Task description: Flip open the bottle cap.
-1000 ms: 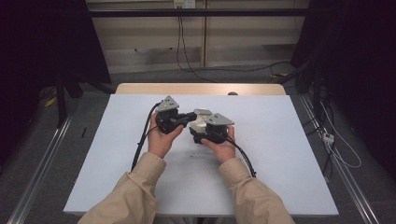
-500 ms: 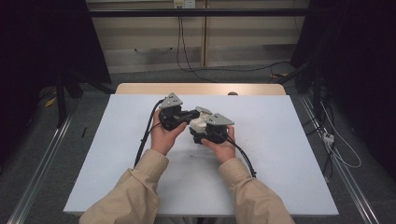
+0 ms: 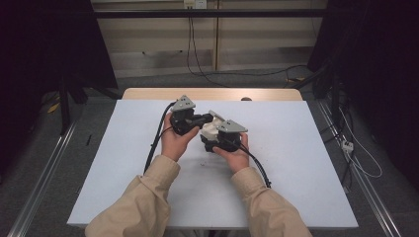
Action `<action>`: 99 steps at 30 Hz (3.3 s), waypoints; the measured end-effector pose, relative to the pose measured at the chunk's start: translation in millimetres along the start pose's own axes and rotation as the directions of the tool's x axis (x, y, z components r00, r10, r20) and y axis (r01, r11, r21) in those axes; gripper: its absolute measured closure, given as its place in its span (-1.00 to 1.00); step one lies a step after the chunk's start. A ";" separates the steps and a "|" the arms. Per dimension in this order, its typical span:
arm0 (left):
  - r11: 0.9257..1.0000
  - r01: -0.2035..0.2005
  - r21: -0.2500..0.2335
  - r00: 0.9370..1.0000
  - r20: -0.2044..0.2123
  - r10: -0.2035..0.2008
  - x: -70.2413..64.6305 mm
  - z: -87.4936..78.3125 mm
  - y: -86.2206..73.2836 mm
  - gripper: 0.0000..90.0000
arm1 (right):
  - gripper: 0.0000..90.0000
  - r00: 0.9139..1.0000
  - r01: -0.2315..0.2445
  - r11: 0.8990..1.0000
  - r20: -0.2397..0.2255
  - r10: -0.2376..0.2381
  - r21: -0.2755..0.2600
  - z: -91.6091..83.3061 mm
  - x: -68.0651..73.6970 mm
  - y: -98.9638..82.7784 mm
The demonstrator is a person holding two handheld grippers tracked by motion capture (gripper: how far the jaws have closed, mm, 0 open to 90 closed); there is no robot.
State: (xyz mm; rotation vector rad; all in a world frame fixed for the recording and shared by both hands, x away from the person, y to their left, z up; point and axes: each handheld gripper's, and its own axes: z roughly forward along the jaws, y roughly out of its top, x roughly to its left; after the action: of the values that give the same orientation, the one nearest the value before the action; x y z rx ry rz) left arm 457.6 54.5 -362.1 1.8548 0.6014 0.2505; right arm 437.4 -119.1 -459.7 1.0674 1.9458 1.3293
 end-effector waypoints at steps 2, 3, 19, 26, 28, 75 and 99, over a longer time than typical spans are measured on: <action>1.000 -0.002 0.001 1.000 -0.004 0.002 1.0 1.0 2.2 1.00 | -0.59 1.000 0.001 1.000 0.000 -0.001 0.000 0.0 -0.1 -0.1; 1.000 -0.006 0.004 1.000 -0.006 0.006 1.5 1.0 3.0 1.00 | -0.59 1.000 0.000 1.000 0.000 0.000 0.000 0.0 0.0 0.0; 1.000 -0.007 0.006 1.000 0.004 0.007 2.9 8.9 7.5 1.00 | -0.59 1.000 0.002 1.000 0.000 -0.002 0.002 0.1 -0.3 0.1; 1.000 0.002 -0.003 1.000 0.012 -0.002 4.8 12.0 9.4 1.00 | -0.59 1.000 0.002 1.000 -0.002 -0.002 0.000 0.3 -0.6 -0.2; 1.000 0.003 -0.003 1.000 0.012 -0.003 4.9 12.2 9.5 1.00 | -0.59 1.000 0.001 1.000 -0.002 -0.001 -0.001 0.3 -0.7 -0.3; 1.000 -0.003 0.003 0.999 0.032 0.003 7.4 29.8 19.0 1.00 | -0.59 1.000 0.005 1.000 0.000 -0.005 0.002 0.6 -0.4 -0.4; 1.000 0.005 0.010 0.999 0.045 -0.005 9.8 41.3 17.6 1.00 | -0.59 1.000 0.006 1.000 -0.003 -0.006 0.004 0.8 -0.8 -0.6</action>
State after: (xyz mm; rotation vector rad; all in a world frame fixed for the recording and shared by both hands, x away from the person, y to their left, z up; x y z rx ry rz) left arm 489.4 21.3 -362.0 1.8633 0.5773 0.2028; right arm 438.3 -119.5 -460.5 1.0609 1.9534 1.3251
